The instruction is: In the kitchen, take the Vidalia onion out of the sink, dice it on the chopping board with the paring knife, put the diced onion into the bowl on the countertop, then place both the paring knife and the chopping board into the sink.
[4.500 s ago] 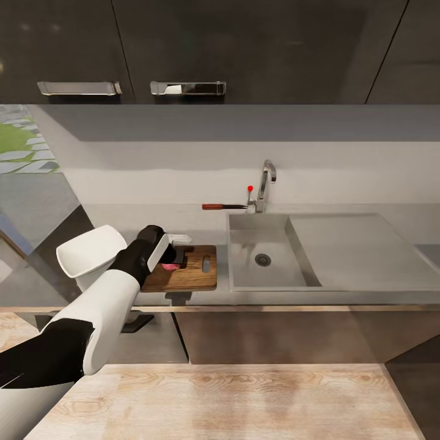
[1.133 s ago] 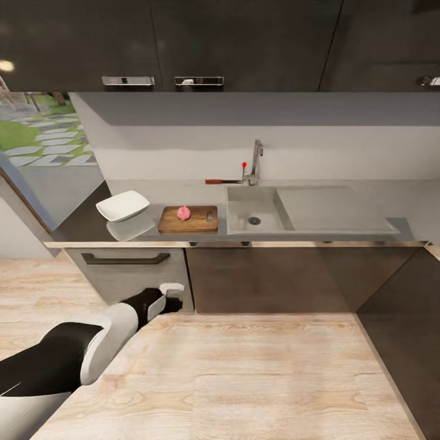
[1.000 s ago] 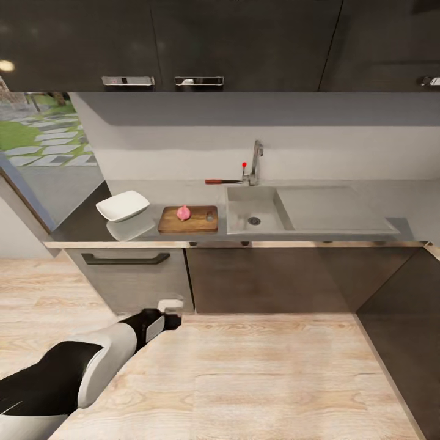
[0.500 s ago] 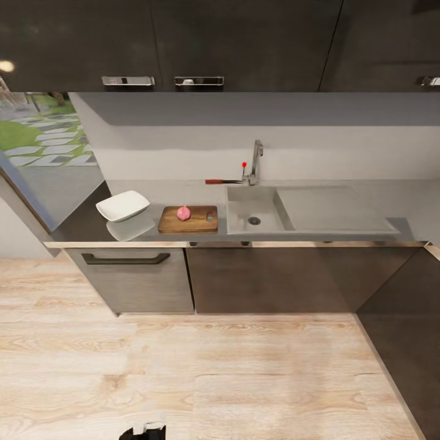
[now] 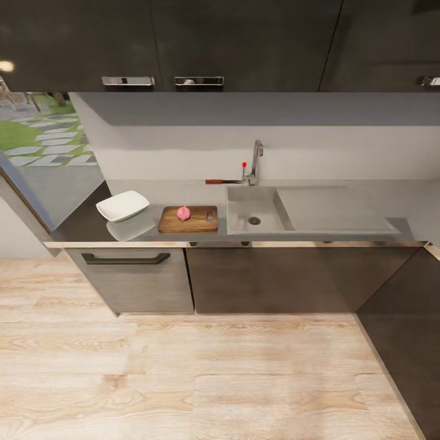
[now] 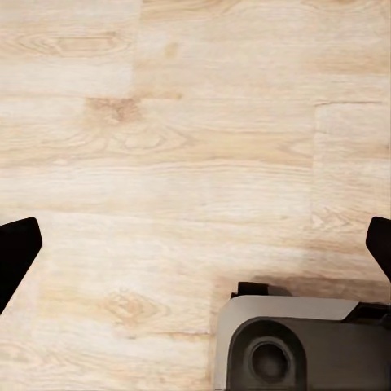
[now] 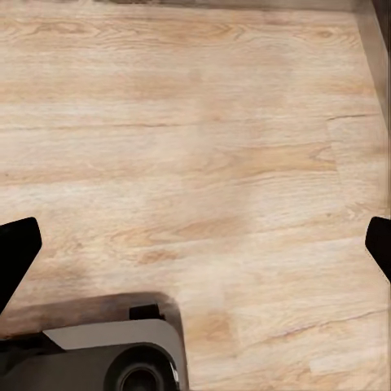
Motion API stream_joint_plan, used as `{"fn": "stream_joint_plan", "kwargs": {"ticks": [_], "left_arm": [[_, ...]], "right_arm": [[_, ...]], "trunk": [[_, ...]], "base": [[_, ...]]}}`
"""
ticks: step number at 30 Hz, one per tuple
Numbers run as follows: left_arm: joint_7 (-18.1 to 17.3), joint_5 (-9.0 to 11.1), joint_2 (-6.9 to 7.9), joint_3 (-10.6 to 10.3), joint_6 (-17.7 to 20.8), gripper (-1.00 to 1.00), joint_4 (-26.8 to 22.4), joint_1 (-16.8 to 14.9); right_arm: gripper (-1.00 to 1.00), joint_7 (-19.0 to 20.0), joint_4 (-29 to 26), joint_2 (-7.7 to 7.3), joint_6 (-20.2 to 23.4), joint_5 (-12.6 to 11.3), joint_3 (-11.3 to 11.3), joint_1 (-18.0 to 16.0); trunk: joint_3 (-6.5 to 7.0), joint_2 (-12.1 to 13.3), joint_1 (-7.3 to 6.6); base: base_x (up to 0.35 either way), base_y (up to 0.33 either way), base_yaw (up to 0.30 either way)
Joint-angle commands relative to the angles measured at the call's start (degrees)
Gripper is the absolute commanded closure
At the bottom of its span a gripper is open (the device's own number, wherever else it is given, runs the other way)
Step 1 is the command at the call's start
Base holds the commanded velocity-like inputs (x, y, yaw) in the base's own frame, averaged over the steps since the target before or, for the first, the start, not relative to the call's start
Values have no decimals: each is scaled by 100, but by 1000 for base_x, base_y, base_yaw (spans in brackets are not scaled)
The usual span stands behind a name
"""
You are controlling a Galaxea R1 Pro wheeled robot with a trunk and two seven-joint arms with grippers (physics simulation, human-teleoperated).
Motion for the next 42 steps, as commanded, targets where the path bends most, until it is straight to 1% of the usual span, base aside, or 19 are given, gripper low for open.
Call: {"fn": "stream_joint_plan", "kwargs": {"ticks": [1, 4, 6, 8, 11, 12, 13, 15, 17, 19, 23, 28, 30, 32, 34, 36, 37, 39, 42], "left_arm": [[14, 33, 5, -57, -106, -100, 21, 27], [27, 33, 26, -57, -579, -100, 18, 135], [33, 37, 30, -51, -757, -100, 6, 158], [35, 39, 30, -39, -826, -100, -13, 167], [39, 38, 1, -7, -757, -100, -36, 172], [38, 36, -18, 0, -642, -100, -56, 172], [37, 34, -60, 3, -394, -100, -169, 173], [37, 32, -83, 4, 68, -100, -587, 173], [33, 32, -90, -11, 1115, -100, -1408, 173], [11, 31, -80, -41, 1864, -100, -2012, 174], [-4, 31, -83, -55, 2092, -100, -2243, 177], [-2, 31, -89, -56, 2159, -100, -2528, 178], [5, 31, -87, -57, 2182, -100, -2959, 180], [8, 31, -82, -62, 2210, -100, -3632, 181], [9, 31, -61, -64, 2368, -100, -4308, 183], [10, 31, -18, -65, 2513, -100, -4811, 205], [10, 31, -3, -65, 2533, -100, -4918, 216], [10, 31, 74, -67, 2578, -100, -5336, 314], [10, 31, 142, -72, 2559, -100, -5704, 542]], "right_arm": [[-100, -29, -107, -2, 104, 34, -9, 3], [-100, -26, -763, -16, 846, 35, -10, 3], [-100, -27, -1216, -19, 1214, 35, -10, 3], [-100, -31, -1547, -16, 1383, 38, -10, 3], [-100, -33, -1741, -13, 1466, 39, -10, 3], [-100, -35, -1769, -13, 1476, 38, -10, 3], [-100, -37, -1798, -13, 1485, 36, -10, 3], [-100, -38, -1814, -12, 1482, 35, -10, 3], [-100, -35, -1822, -12, 1472, 35, -10, 3], [-100, -34, -1820, -12, 1458, 35, -10, 3], [-100, -34, -1817, -12, 1452, 35, -8, 3], [-100, -34, -1782, -12, 1451, 35, -10, 3], [-100, -34, -1772, -12, 1450, 35, -10, 3], [-100, -34, -1764, -12, 1450, 35, -10, 3], [-100, -34, -1758, -12, 1452, 35, -10, 3], [-100, -34, -1756, -12, 1455, 35, -10, 3], [-100, -34, -1756, -12, 1456, 35, -10, 3], [-100, -34, -1752, -12, 1464, 35, -10, 3], [-100, -34, -1750, -12, 1477, 35, -10, 3]], "trunk": [[-8, -10, 4], [-8, -10, 4], [-8, -10, 4], [-8, -10, 4], [-8, -10, 4], [-8, -10, 4], [-8, -10, 4], [-8, -10, 4], [-8, -10, 4], [-8, -10, 4], [-8, -10, 4], [-8, -10, 4], [-8, -10, 4], [-8, -10, 4], [-8, -10, 4], [-8, -10, 4], [-8, -10, 4], [-8, -10, 4], [-8, -10, 4]], "base": [[0, 0, 0], [0, 0, 0], [0, 0, 0], [0, 0, 0], [0, 0, 0], [0, 0, 0], [0, 0, 0], [0, 0, 0], [0, 0, 0], [0, 0, 0], [0, 0, 0], [0, 0, 0], [0, 0, 0], [0, 0, 0], [0, 0, 0], [0, 0, 0], [0, 0, 0], [0, 0, 0], [0, 0, 0]]}}
